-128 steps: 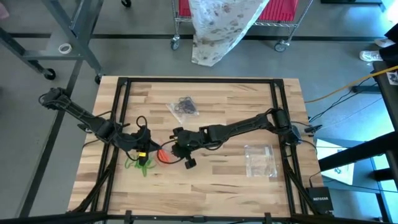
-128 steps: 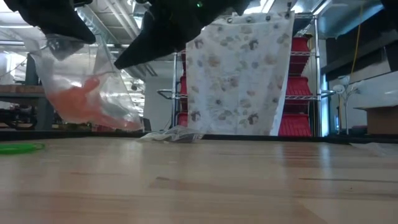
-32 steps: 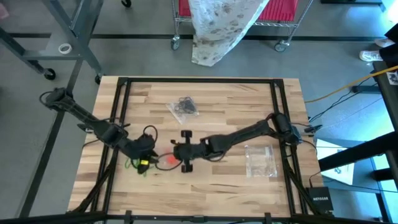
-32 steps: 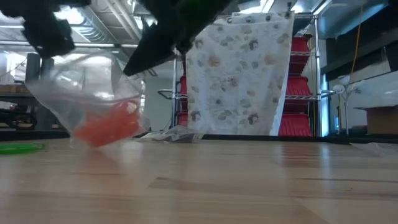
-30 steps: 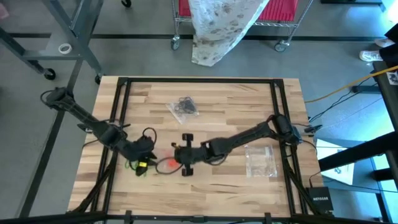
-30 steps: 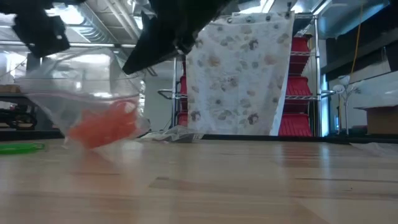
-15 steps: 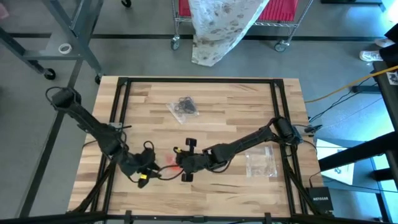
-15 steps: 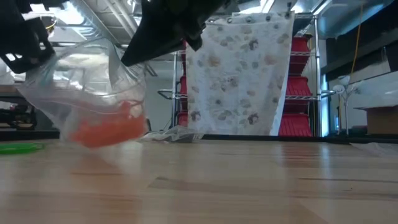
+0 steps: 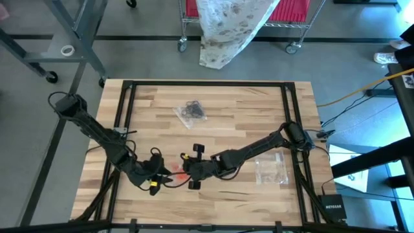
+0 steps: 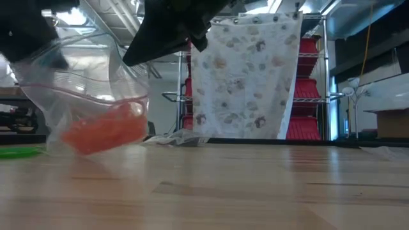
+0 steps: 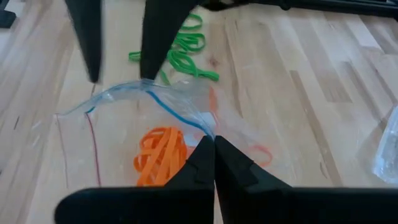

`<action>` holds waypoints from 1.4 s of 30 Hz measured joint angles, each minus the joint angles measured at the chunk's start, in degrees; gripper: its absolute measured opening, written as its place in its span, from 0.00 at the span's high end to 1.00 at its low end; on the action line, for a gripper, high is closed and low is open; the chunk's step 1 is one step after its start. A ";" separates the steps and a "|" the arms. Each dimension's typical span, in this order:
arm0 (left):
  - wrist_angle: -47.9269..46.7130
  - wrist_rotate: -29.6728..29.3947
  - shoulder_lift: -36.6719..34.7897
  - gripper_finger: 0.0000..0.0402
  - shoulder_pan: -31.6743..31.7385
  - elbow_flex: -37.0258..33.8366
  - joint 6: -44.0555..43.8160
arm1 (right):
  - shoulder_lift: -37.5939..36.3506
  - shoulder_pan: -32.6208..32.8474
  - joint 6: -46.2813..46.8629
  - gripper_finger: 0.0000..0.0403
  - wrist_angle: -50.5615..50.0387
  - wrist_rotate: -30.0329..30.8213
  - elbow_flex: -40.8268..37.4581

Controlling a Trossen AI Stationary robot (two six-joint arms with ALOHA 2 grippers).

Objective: Sort rubber bands
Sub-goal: Close the transparent zip bag

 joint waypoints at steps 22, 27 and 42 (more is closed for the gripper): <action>-6.00 -1.51 0.71 0.65 2.97 3.04 42.04 | 0.00 -2.43 -17.39 1.00 7.61 -9.97 0.00; -4.18 -1.46 0.69 0.65 3.55 3.04 42.23 | 0.00 -3.04 -18.86 1.00 7.64 -13.43 0.00; -6.59 1.06 -0.06 0.60 3.80 2.40 33.19 | 0.02 -2.97 -16.81 1.00 4.27 -13.51 0.02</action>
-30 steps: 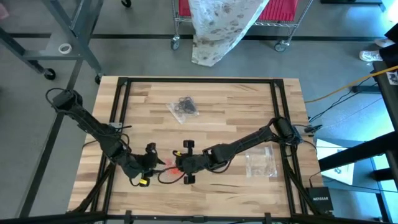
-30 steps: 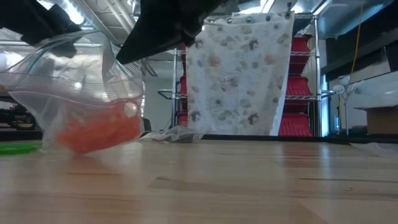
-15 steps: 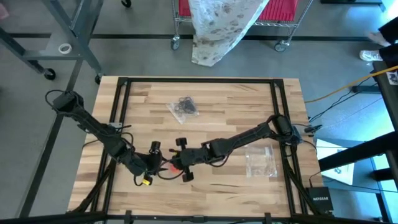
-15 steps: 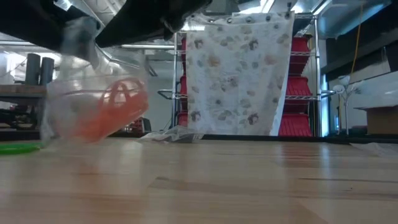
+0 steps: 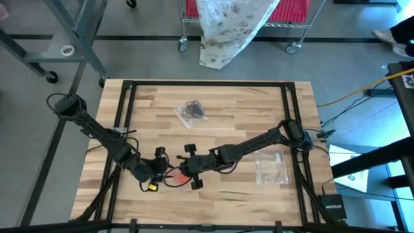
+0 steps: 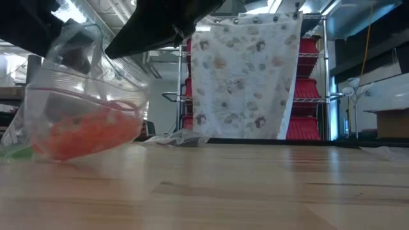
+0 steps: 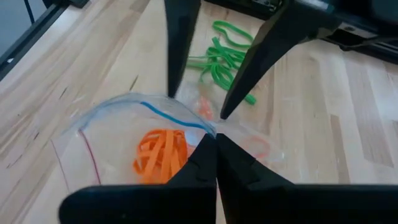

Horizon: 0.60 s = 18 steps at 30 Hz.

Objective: Sort rubber bands
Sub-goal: Close the transparent zip bag

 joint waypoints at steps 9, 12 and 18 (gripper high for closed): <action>1.05 5.13 -1.18 0.43 -1.09 0.00 -0.24 | 0.02 0.00 1.53 1.00 -0.52 0.16 0.00; 1.02 2.95 -0.52 0.41 -2.64 0.01 0.20 | 0.02 0.00 1.80 1.00 -0.50 0.44 0.00; 2.53 -6.56 4.09 0.41 -3.72 0.02 0.13 | 0.02 0.00 3.23 1.00 -0.46 0.52 0.00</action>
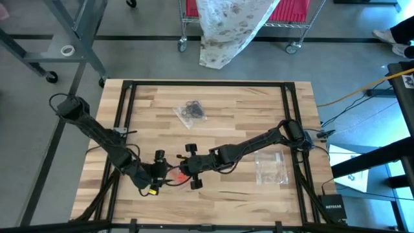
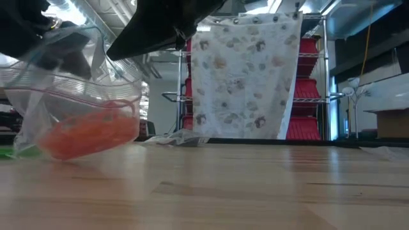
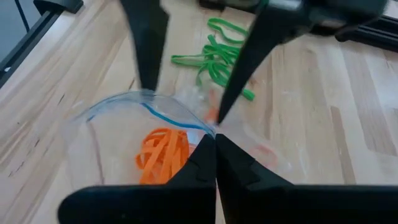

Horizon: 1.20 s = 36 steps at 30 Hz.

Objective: Sort rubber bands
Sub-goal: Close the transparent zip bag

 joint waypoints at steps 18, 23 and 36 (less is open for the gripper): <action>8.62 0.12 5.28 0.91 2.75 0.00 -1.69 | 0.00 0.00 0.89 1.00 0.11 0.09 0.00; 8.34 1.44 4.95 0.99 2.88 0.00 -2.01 | 0.00 0.00 6.00 1.00 0.37 -0.02 0.00; -10.51 2.80 0.02 1.00 1.78 1.43 -10.98 | -5.40 0.42 2.70 0.71 -6.77 6.66 0.04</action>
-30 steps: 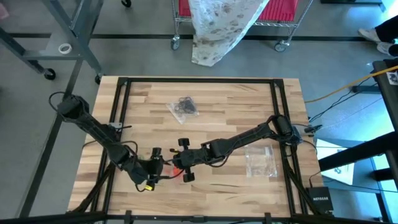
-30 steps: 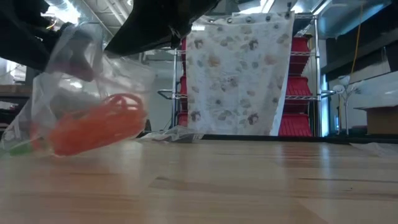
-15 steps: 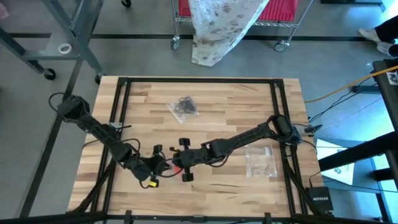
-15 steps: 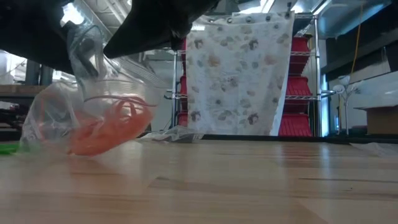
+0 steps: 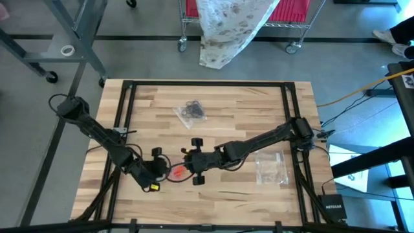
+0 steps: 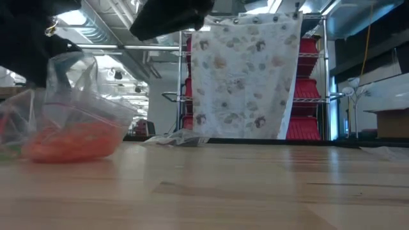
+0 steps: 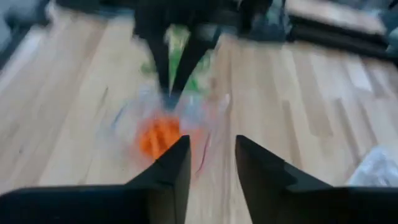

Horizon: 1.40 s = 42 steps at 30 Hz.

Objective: Sort rubber bands
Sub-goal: Close the transparent zip bag

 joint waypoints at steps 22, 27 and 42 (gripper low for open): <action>0.06 -0.34 0.28 1.00 1.31 -0.24 -0.08 | 9.40 -0.53 12.16 0.69 -1.40 -7.63 -0.04; 0.71 -0.35 0.26 1.00 1.31 -2.74 -2.09 | 9.40 0.93 12.13 0.69 -7.59 -7.70 -0.07; 5.83 -0.34 0.26 1.00 1.56 -2.98 0.09 | 10.86 -0.74 20.13 0.69 6.70 -0.33 8.57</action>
